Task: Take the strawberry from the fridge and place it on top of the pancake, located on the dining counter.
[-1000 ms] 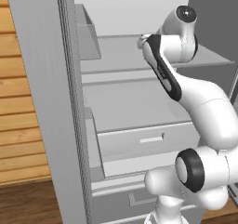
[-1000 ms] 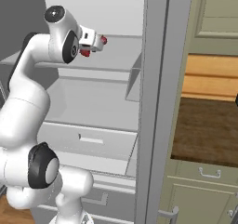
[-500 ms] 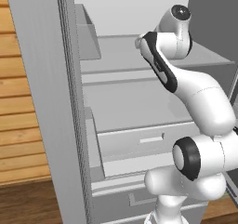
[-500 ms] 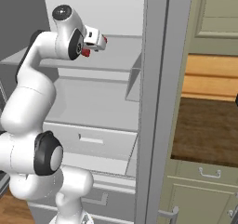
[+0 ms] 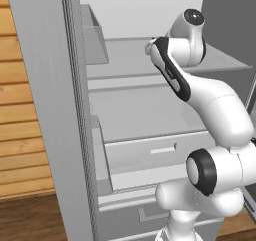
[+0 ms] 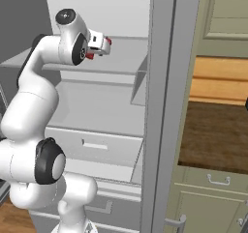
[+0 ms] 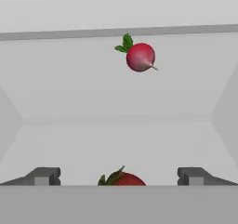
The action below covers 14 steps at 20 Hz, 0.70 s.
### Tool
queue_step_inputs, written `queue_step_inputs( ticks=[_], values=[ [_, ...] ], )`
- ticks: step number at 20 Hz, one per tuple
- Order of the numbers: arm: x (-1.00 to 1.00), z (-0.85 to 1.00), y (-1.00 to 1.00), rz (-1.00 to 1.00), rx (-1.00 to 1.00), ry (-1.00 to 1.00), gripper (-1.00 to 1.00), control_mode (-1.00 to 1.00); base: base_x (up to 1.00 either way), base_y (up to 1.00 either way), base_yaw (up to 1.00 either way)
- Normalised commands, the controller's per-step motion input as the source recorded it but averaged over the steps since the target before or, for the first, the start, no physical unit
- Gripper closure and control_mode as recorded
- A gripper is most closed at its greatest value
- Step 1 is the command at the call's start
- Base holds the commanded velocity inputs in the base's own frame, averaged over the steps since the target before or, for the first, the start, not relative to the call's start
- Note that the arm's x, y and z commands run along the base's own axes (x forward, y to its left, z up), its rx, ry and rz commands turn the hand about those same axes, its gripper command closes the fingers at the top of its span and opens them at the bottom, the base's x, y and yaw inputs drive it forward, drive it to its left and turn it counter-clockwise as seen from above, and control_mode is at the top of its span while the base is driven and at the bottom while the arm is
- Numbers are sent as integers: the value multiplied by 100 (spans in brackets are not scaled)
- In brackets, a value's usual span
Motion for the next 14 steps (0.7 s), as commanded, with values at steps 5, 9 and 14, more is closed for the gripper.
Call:
queue_step_inputs(
  ticks=[5,9,14],
  values=[
    [18,-19,0,3,0,0,-100,-100,0,0,0],
    [13,-33,0,5,0,0,-100,-100,0,0,0],
    [3,-43,-1,8,0,0,-100,-100,0,0,0]
  ],
)
